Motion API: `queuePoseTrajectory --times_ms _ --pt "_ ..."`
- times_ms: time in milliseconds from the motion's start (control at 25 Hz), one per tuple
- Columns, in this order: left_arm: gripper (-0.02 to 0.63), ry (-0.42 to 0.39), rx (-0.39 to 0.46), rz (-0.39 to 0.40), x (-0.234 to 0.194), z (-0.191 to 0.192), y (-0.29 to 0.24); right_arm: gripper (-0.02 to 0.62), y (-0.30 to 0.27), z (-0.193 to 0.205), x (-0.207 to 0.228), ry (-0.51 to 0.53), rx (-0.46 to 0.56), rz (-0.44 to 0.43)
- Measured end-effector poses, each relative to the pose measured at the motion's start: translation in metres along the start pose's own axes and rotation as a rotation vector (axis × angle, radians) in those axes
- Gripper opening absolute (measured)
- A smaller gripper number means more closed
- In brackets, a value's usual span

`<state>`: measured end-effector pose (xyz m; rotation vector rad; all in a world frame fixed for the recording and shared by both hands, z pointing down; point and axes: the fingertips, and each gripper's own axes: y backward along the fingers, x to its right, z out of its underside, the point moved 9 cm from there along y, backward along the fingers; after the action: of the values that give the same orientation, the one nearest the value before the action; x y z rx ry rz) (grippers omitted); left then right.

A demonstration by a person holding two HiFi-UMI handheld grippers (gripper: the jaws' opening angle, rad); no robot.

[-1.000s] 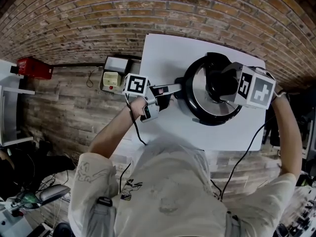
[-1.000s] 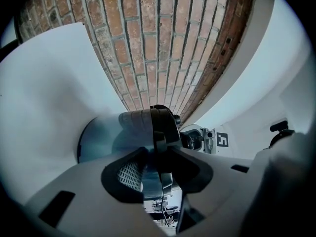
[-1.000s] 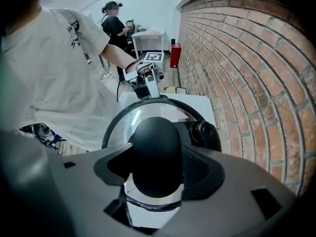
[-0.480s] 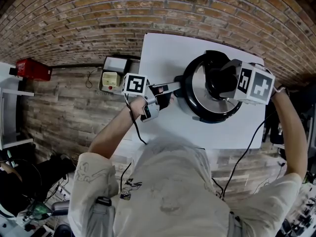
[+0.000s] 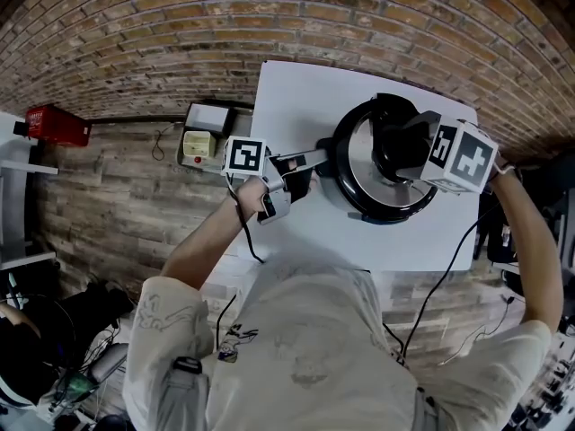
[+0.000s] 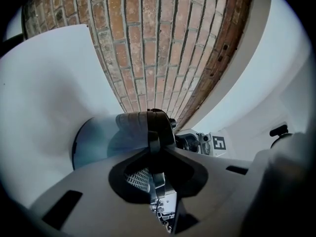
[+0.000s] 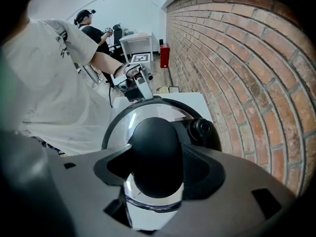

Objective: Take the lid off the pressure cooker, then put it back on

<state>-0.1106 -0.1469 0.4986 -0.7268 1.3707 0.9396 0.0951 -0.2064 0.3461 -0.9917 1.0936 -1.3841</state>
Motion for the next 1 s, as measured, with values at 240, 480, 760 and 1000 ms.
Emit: queuePoseTrajectory --times_ms 240,480,760,1000 --pt "0.069 0.014 0.017 0.002 -0.0012 0.0006 -0.0003 0.299 -0.0014 0.0003 0.0027 -0.105 -0.018 0.009" --pt "0.069 0.022 0.028 0.005 -0.0016 0.0018 0.0007 0.302 -0.0024 -0.0003 0.0039 -0.339 -0.039 0.046" --pt "0.069 0.017 0.036 0.004 -0.0008 0.0014 0.001 0.311 -0.0015 -0.0027 0.007 -0.569 -0.086 0.09" --pt "0.069 0.02 0.038 0.01 -0.0017 0.001 0.0011 0.308 -0.002 -0.0024 0.0058 -0.54 -0.077 0.09"
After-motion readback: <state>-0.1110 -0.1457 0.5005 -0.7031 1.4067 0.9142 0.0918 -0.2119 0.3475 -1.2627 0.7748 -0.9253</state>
